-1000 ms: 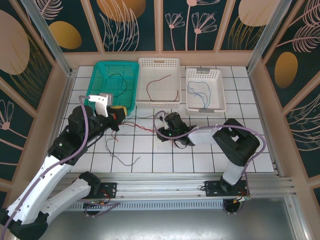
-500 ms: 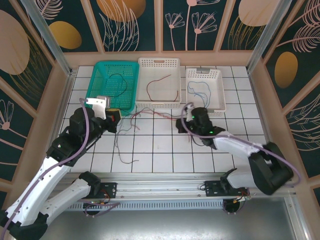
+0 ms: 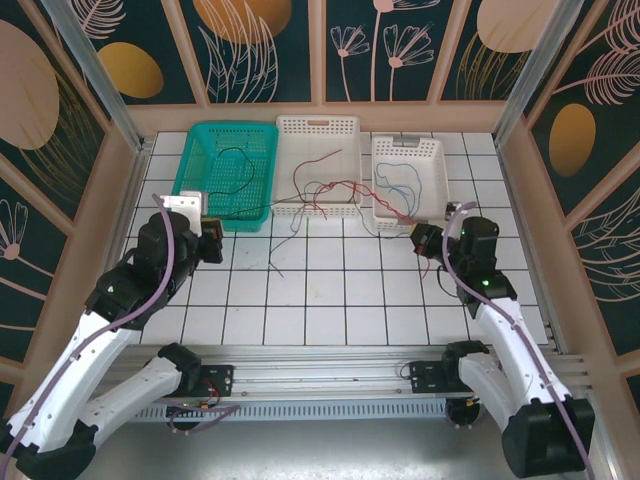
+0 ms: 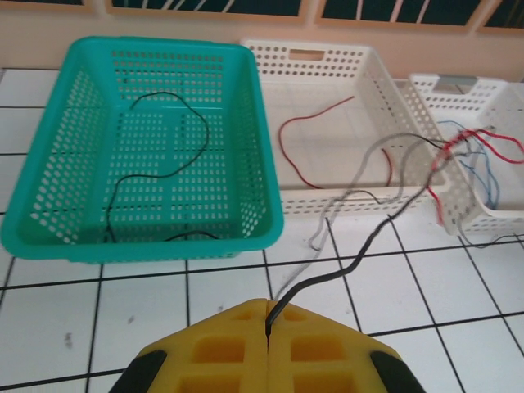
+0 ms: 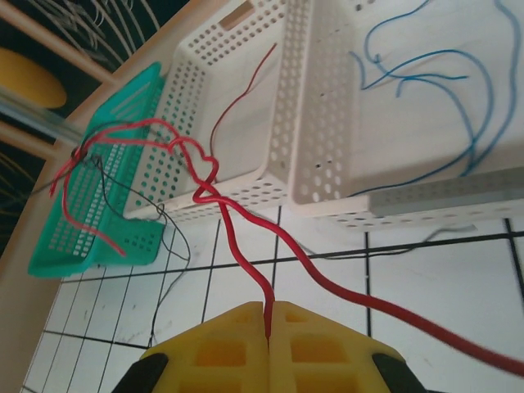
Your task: Untangle the cables
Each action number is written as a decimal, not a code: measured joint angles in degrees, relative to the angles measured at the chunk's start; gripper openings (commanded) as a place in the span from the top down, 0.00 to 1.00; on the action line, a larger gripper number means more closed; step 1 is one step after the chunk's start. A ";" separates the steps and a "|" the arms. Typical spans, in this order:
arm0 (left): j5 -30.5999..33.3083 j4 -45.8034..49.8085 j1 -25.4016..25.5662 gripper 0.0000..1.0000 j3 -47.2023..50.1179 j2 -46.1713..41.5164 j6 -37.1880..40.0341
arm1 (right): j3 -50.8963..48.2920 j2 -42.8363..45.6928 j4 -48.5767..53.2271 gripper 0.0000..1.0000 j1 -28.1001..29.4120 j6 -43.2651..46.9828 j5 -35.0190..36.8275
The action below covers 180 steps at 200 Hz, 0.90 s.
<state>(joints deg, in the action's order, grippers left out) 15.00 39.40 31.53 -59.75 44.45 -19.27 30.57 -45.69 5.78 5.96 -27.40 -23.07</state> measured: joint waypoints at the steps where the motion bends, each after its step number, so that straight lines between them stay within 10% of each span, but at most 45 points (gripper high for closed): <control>1: 0.24 0.20 0.00 1.00 -0.15 0.07 0.00 | 0.00 0.20 0.24 1.00 -0.28 -0.02 -0.07; 180: 28.24 10.99 0.42 1.00 -15.69 -1.77 1.92 | -0.76 6.25 11.23 1.00 -7.87 -2.14 7.04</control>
<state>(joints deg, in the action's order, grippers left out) 43.24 50.39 31.94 -75.44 42.68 -17.34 29.80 -39.44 17.02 -1.91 -29.54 -16.03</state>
